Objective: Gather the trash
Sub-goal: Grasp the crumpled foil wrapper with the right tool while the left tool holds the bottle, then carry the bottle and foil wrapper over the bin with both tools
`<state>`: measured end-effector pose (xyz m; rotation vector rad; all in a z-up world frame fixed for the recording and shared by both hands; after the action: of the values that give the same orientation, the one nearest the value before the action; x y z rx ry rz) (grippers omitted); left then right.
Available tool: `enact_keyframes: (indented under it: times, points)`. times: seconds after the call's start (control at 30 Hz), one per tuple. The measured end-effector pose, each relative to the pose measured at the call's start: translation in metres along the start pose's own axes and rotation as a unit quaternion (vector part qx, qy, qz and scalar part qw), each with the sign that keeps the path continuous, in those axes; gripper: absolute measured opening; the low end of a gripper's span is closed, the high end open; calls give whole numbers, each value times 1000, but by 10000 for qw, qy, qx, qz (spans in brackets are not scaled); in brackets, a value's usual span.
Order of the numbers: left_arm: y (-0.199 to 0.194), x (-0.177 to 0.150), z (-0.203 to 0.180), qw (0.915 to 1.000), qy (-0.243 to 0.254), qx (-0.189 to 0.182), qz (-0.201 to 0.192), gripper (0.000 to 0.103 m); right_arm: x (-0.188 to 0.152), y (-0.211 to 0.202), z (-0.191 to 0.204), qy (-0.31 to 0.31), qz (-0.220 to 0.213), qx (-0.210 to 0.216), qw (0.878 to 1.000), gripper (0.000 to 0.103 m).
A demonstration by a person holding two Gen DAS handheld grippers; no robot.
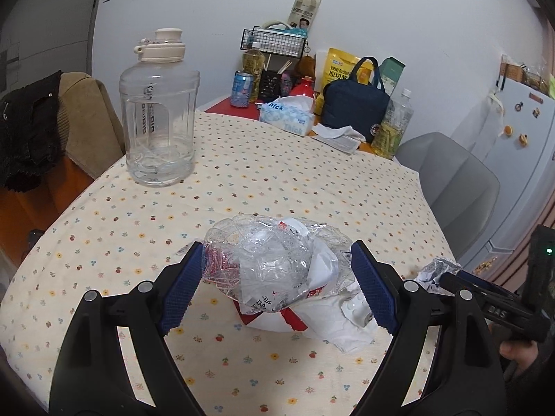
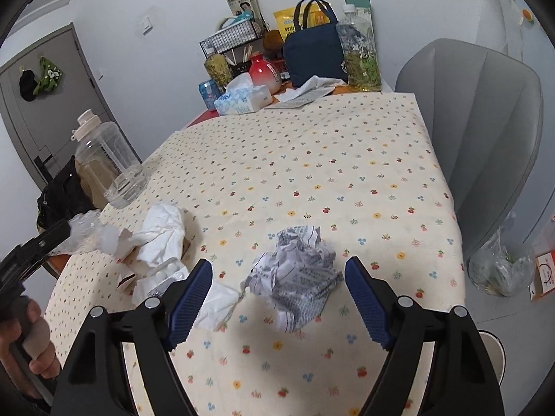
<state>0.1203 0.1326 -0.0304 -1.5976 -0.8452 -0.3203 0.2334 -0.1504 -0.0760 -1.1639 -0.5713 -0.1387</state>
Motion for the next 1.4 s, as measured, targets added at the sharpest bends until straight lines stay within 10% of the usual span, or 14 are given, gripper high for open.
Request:
enact_keyframes:
  times: [0.03,0.07,0.17,0.67,1.4]
  points:
    - [-1,0,0,10000,11,-15,-5,83,1,4,-1,30,44,-16,10000,70]
    - [-1,0,-2,10000,13,-26,-8,83,1,10,-3,58,136,-21,9999,31]
    - [-3,0,-8,10000,77,-57,-22,84,-5,7,-1,-52,202,47,9998,16]
    - [3,-6,-87,9961,686,-555,89,84,-48,-72,-32,240,-379,101,9989,15]
    - [41,-58,-282,9647,2147,-1372,667,84,-135,-152,-223,1827,-719,-827,9771,16]
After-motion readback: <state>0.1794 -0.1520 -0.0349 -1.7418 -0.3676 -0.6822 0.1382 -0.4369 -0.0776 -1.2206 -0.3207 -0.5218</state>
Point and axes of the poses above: each gripper's, at about its wrist camera, not at the fingertips, and y roughly the way its jaws point, z to its left, x to its top, the point moved 3 cm from there along y, roughly the way its jaws point, and after that the axes turned 13 degrees about z, right-handed, at the moved point
